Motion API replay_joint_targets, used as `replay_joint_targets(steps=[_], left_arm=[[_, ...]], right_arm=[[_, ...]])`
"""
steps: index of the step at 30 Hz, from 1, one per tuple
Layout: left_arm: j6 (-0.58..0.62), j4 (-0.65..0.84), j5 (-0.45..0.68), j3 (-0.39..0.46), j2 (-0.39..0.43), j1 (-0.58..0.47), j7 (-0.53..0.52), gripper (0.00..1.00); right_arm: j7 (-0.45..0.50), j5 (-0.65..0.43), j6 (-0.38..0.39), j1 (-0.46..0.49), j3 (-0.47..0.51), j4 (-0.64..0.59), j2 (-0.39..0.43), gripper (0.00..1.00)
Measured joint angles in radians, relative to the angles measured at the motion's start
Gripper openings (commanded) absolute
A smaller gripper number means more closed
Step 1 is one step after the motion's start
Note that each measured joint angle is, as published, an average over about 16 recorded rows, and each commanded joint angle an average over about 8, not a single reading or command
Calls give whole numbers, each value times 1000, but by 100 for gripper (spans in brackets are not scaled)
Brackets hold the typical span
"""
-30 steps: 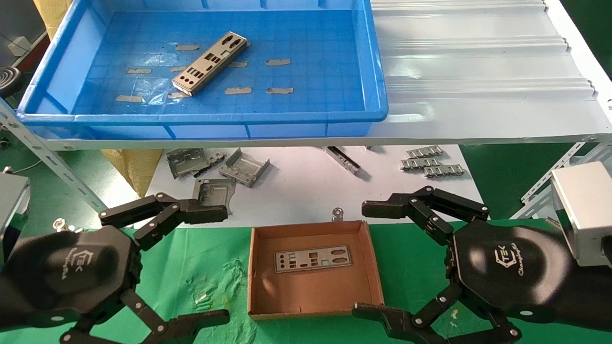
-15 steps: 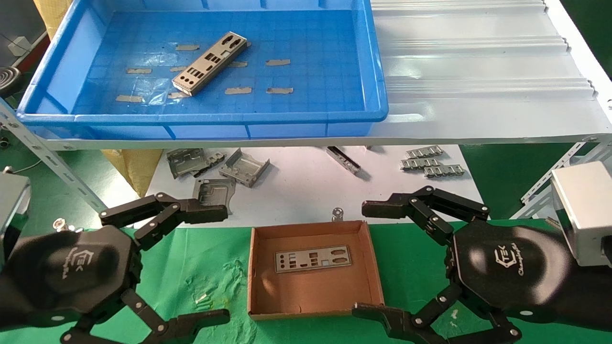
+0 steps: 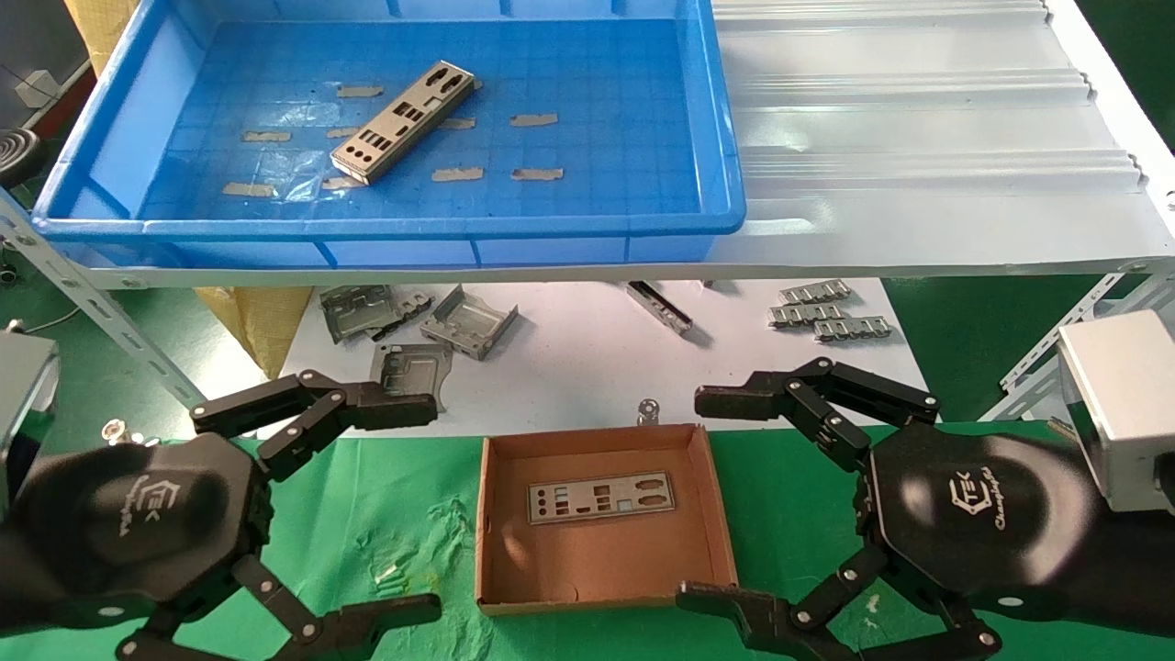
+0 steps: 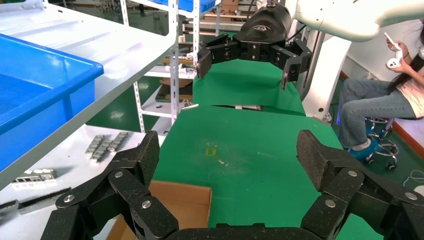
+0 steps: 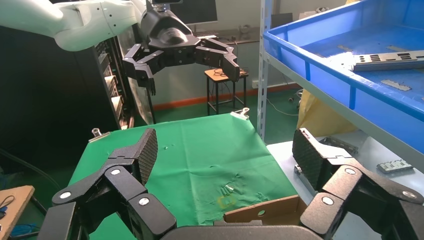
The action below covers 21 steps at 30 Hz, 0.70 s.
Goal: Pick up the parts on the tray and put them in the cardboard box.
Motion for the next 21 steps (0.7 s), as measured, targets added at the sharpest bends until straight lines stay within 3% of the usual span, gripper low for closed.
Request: replay_joint_targets(steps=[21], left_arm=[[0, 0, 0, 0, 0, 0, 0, 100]], right_arm=[[0, 0, 0, 0, 0, 0, 0, 100]])
